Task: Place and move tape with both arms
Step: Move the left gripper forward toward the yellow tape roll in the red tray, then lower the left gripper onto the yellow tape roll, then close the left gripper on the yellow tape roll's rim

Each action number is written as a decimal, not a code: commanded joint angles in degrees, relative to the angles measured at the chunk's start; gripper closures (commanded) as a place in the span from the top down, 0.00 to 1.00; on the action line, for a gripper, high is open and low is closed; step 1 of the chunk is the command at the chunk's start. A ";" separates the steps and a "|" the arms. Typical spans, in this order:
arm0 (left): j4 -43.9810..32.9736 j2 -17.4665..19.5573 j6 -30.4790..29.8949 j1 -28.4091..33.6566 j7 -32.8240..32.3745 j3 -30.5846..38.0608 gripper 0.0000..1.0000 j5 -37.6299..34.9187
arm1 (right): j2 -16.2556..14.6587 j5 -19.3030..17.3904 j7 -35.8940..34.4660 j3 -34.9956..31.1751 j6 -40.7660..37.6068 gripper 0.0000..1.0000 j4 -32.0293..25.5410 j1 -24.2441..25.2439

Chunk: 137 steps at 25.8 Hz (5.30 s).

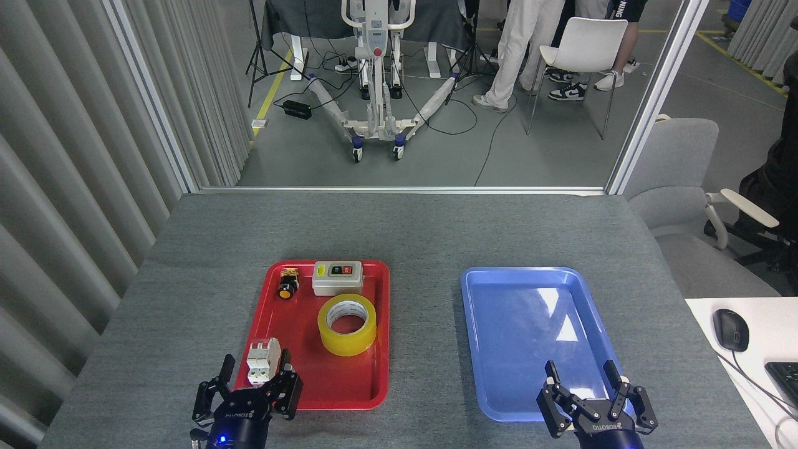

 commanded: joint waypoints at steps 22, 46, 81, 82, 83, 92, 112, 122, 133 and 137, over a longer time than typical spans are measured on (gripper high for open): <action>-1.85 0.03 0.22 -1.06 -1.08 -0.70 1.00 0.23 | 0.43 0.00 0.02 -0.09 0.53 1.00 -0.09 0.03; 8.44 2.84 17.00 -25.67 -59.18 -13.71 1.00 3.83 | 0.17 0.00 0.02 0.00 0.35 1.00 -0.18 0.11; 43.42 6.89 12.52 -42.90 -38.09 -25.66 1.00 11.48 | 0.43 0.09 0.11 -0.26 0.44 1.00 -0.18 0.20; 43.86 6.89 12.43 -42.89 -37.82 -25.75 1.00 11.56 | 0.43 0.09 0.11 -0.26 0.44 1.00 -0.18 0.20; 44.03 6.89 12.43 -42.89 -37.82 -25.75 1.00 11.56 | 0.43 0.09 0.11 -0.26 0.44 1.00 -0.18 0.20; 43.95 6.89 9.71 -42.72 -40.19 -26.63 1.00 11.83 | 0.34 0.09 0.11 -0.18 0.44 1.00 -0.10 0.20; 44.03 6.45 6.72 -42.72 -43.27 -28.21 0.83 13.41 | 1.84 0.27 0.11 -0.09 0.44 1.00 -0.09 0.20; 44.03 6.62 6.72 -42.72 -42.83 -28.48 0.76 13.41 | 2.80 0.36 0.11 -0.09 0.44 1.00 -0.09 -0.24; 44.30 6.80 6.63 -42.72 -41.08 -28.65 0.65 13.41 | 2.80 0.44 0.11 -0.18 0.53 1.00 -0.09 -0.24; 46.67 6.98 6.19 -42.72 -38.09 -29.53 0.65 13.32 | 2.80 0.44 0.11 -0.09 0.53 1.00 -0.09 -0.24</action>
